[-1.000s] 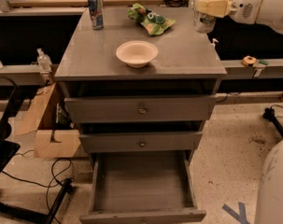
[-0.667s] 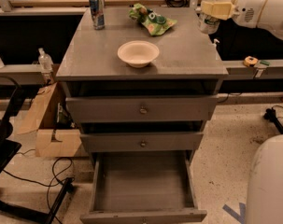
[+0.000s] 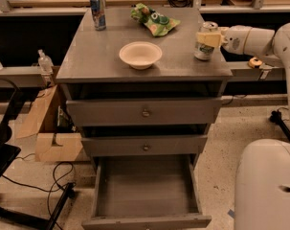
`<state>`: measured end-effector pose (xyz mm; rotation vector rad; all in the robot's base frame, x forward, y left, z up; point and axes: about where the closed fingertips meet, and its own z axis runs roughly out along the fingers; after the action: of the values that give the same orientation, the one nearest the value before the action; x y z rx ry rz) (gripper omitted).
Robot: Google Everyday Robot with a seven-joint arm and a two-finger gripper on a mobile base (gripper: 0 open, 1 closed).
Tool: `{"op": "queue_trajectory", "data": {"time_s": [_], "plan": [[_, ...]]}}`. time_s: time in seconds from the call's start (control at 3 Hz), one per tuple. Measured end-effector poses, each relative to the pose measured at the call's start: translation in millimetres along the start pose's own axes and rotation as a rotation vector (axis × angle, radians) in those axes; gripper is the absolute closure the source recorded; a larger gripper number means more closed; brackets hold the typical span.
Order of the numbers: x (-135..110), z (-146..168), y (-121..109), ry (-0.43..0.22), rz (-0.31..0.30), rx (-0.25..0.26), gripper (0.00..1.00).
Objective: Pick 7up can from bottom drawer and place on counter
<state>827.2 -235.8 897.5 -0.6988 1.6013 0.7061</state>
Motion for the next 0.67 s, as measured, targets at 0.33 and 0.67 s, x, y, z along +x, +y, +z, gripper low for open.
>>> {"op": "queue_trajectory", "data": {"time_s": [0.33, 0.67], "plan": [[25, 11, -5, 0.052, 0.01, 0.011, 1.0], [13, 10, -4, 0.052, 0.01, 0.011, 0.74]]}}
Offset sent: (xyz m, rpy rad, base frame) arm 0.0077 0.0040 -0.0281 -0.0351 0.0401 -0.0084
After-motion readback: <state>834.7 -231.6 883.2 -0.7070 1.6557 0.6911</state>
